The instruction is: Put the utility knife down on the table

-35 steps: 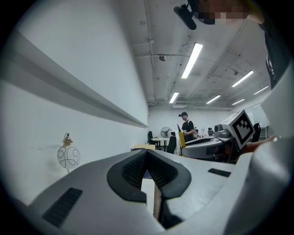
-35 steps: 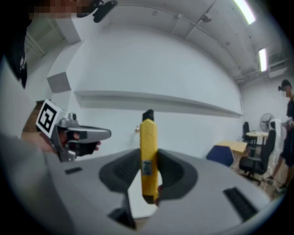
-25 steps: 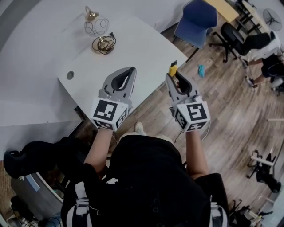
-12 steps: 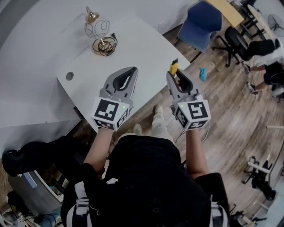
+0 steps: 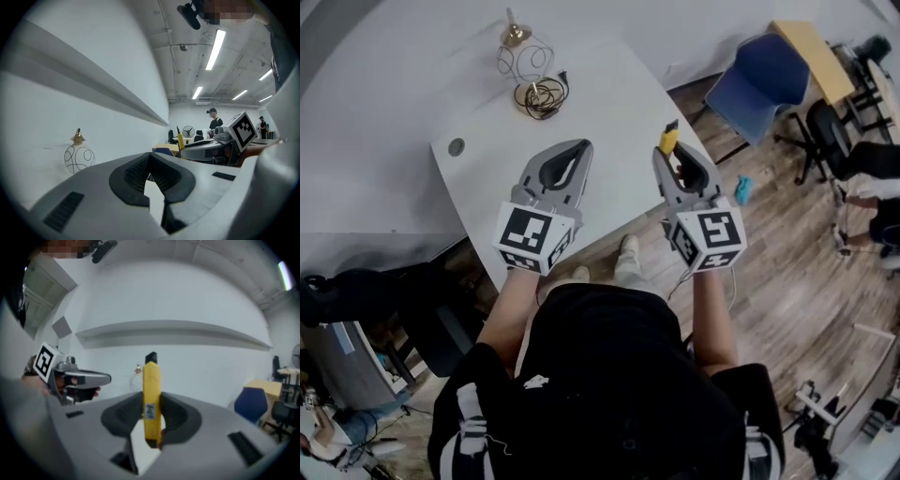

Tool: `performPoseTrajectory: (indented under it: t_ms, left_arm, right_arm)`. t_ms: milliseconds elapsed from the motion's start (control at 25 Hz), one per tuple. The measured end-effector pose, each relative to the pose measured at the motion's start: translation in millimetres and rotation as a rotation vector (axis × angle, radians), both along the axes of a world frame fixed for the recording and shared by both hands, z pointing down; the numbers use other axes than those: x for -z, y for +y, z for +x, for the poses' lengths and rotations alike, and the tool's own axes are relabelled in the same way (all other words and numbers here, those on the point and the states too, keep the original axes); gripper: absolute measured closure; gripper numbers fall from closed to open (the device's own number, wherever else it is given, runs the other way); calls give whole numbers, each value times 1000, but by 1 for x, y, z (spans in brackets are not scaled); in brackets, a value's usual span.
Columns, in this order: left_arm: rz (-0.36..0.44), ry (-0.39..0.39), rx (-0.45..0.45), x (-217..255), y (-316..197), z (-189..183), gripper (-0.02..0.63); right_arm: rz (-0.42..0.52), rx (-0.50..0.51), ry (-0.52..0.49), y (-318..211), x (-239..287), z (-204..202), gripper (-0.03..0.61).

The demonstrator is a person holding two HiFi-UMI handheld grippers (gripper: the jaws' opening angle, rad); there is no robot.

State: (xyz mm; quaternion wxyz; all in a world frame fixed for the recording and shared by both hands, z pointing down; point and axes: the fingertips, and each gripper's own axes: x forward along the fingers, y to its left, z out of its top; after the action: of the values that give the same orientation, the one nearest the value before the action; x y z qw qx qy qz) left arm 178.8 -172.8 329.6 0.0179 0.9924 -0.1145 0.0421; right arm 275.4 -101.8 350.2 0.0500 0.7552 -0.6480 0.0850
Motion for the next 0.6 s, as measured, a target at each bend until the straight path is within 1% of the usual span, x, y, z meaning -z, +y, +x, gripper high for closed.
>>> performPoseTrajectory:
  t_ms: [320, 600]
  left_arm:
    - [12, -11, 146, -1, -29, 15, 598]
    - [4, -32, 300, -9, -45, 1, 598]
  right_arm:
    - [0, 153, -13, -45, -6, 23, 442]
    - [-35, 338, -25, -79, -22, 7, 442]
